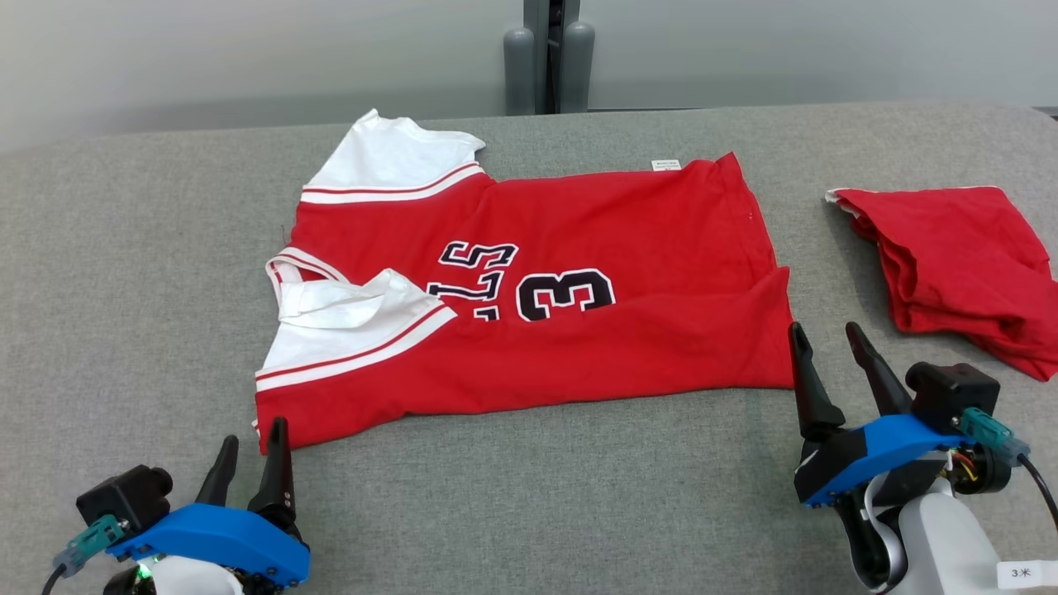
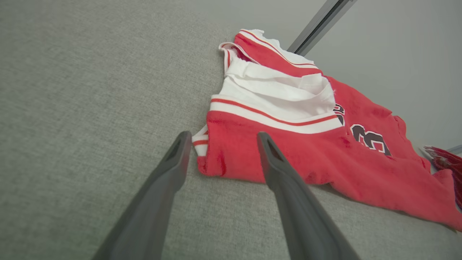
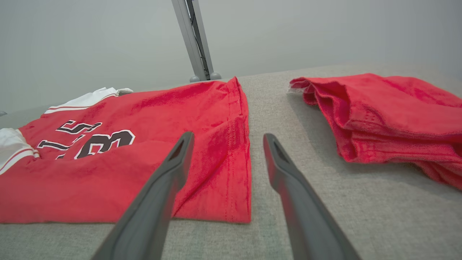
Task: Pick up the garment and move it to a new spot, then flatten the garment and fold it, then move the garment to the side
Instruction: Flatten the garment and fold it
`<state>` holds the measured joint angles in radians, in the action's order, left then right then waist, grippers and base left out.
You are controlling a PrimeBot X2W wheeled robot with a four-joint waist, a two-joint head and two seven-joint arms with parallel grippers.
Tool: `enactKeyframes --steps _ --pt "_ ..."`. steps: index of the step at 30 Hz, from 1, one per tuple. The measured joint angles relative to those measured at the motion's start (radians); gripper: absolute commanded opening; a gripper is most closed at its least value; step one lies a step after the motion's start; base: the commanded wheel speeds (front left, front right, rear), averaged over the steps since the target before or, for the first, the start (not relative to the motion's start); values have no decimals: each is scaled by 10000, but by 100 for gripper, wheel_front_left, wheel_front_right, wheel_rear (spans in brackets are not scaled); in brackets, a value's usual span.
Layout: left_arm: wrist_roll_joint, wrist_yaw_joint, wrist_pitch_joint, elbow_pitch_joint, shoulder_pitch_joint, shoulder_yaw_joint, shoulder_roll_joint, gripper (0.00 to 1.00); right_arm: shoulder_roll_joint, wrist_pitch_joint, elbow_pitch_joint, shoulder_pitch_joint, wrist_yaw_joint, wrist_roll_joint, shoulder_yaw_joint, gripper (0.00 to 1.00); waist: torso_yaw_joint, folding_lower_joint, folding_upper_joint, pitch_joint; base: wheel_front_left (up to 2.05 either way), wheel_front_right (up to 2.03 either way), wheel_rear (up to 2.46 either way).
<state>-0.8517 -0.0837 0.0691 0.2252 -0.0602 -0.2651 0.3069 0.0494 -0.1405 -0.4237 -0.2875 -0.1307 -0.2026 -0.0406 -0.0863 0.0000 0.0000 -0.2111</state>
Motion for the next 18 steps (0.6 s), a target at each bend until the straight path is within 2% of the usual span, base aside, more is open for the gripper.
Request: enactKeyframes --steps 5,12,13,14,16,18 --pt "-301 -19 -343 431 -80 27 -90 100 -2 261 -35 90 0 35 -15 100 -24 0 0 -130 0 0 0" --pt "-424 318 -493 1037 -606 -128 -297 100 0 240 -652 -104 0 -35 -19 100 -45 0 0 -217 0 0 0" --pt "-451 368 -502 1126 -690 -174 -332 92 0 230 -761 -174 0 -38 -25 100 -46 0 0 -219 0 0 0" --pt "-449 414 -502 1225 -757 -221 -362 44 0 207 -880 -221 0 -40 -31 100 -47 0 0 -218 0 0 0" --pt "-445 514 -477 1350 -878 -297 -410 0 0 205 -1193 -346 0 -194 -58 100 -50 0 0 -218 0 0 0" --pt "-355 600 -362 1444 -947 -364 -443 0 0 201 -1522 -474 0 -201 -84 100 -42 0 0 -206 0 0 0"
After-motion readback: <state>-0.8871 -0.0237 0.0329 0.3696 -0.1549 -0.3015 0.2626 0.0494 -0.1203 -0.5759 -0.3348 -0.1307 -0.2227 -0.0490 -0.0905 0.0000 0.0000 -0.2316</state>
